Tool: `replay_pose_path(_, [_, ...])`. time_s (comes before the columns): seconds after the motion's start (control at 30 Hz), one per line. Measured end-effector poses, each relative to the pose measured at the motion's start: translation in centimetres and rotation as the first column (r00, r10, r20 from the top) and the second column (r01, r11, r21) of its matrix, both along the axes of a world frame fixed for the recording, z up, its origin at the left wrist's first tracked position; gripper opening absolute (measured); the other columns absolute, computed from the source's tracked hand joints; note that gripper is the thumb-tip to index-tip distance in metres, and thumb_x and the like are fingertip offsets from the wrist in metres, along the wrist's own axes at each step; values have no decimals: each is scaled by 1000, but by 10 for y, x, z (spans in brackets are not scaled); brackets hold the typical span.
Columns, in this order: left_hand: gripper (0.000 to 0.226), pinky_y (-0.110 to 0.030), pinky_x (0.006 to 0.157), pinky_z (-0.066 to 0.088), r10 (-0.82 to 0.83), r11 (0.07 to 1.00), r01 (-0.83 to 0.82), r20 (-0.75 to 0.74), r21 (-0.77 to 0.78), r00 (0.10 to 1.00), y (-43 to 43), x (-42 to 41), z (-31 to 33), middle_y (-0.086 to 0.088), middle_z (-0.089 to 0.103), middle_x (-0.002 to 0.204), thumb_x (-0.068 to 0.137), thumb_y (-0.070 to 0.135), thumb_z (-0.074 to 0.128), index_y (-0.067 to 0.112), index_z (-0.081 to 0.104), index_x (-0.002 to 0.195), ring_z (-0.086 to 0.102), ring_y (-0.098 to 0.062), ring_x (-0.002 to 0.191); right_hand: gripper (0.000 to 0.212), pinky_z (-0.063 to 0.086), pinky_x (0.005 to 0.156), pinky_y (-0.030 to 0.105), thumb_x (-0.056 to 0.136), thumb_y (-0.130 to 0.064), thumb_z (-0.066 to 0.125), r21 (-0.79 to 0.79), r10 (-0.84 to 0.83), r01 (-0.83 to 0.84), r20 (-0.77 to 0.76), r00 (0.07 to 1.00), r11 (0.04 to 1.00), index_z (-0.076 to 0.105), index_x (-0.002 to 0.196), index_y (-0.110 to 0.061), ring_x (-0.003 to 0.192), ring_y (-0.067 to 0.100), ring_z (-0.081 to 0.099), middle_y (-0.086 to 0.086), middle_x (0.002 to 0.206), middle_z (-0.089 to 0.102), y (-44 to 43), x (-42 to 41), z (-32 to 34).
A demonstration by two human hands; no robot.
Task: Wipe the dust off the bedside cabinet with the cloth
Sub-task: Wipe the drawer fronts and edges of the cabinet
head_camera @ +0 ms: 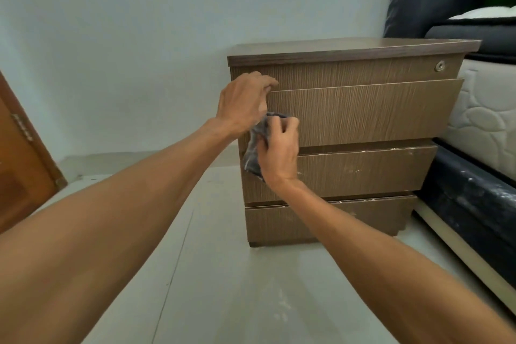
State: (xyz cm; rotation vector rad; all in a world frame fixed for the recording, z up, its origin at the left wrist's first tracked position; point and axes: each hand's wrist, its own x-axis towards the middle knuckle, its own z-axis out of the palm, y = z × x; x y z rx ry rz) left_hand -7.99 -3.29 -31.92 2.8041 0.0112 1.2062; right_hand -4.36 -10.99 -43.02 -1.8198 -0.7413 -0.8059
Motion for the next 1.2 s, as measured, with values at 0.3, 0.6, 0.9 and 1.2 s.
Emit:
replay_pose_path(0.3, [24,-41,80,49,198,969,-173,139,-174,970,40,-47,-63,-11,62,111,97,10,43,9,59,113,59,-29,99,28,55,72,38,86,-11,66,-561,388,-251,138,911,789,52,110,-8,92,22,51,10,114,45,-21,-13,-16])
replay_pose_path(0.6, [30,-41,75,55,215,977,-199,-369,81,904,21,-45,-123,-8,62,112,99,26,47,12,55,124,64,-30,97,31,52,73,31,86,-14,67,-556,226,-108,148,963,824,53,113,-9,88,14,45,8,110,43,-115,14,-5])
replay_pose_path(0.9, [25,-43,77,53,251,958,-286,-415,-24,875,12,-40,-109,-9,59,110,98,24,50,11,64,114,62,-30,95,33,47,73,30,85,-14,68,-498,166,-79,134,977,864,56,115,-8,86,21,51,9,109,43,-123,7,11])
replay_pose_path(1.2, [23,-36,67,46,238,969,-246,-415,36,878,13,-54,-101,-5,56,100,94,21,51,18,71,105,61,-28,88,25,51,78,35,90,-13,61,-545,211,-98,147,966,832,56,113,-8,98,25,46,12,115,43,-70,-14,9])
